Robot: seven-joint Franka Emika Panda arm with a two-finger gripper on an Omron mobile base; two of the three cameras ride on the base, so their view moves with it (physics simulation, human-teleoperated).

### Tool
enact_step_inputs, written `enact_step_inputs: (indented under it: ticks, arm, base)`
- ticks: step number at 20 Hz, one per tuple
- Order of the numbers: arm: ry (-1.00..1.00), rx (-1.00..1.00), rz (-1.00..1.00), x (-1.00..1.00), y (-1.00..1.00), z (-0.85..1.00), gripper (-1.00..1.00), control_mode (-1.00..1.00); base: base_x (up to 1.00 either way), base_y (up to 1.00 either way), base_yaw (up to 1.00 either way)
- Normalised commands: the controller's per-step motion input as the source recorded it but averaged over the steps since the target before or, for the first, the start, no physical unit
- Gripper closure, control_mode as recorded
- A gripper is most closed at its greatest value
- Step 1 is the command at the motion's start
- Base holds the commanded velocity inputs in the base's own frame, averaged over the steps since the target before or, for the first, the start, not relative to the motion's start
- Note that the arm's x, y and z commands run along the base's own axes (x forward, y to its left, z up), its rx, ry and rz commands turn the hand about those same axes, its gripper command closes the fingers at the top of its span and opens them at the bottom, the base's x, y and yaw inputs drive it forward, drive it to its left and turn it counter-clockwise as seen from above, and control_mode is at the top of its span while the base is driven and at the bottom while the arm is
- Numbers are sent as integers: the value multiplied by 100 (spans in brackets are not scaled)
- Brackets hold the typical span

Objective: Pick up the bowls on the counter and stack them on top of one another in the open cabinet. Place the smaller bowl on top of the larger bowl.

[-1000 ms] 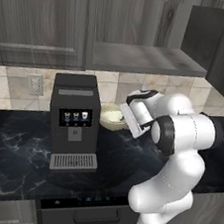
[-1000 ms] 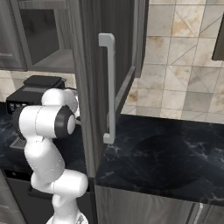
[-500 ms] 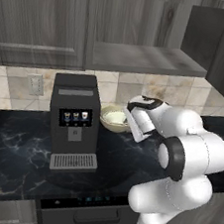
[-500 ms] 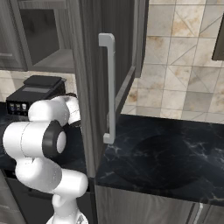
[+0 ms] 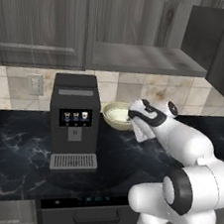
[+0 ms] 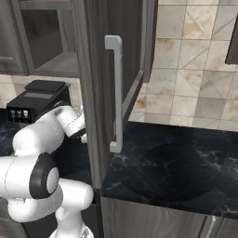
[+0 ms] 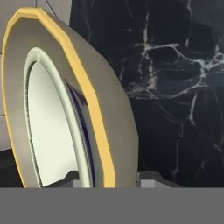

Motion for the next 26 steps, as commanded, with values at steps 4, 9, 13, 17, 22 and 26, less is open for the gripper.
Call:
enact_step_inputs:
  ticks: [4,9,13,17,22,26]
  arm:
    - [0,0,-9,-31,-9,45,100,-100]
    - [0,0,-9,-29,-7,47,100,-100]
    - [0,0,-8,-26,-7,48,100,-100]
    - [0,0,-7,-26,-6,49,100,-100]
    - [0,0,-6,-36,-8,50,100,-100]
    - [0,0,-5,-41,-11,51,100,-100]
  base:
    - [0,0,0]
    - [0,0,0]
    - [0,0,0]
    - [0,0,0]
    - [0,0,0]
    - [0,0,0]
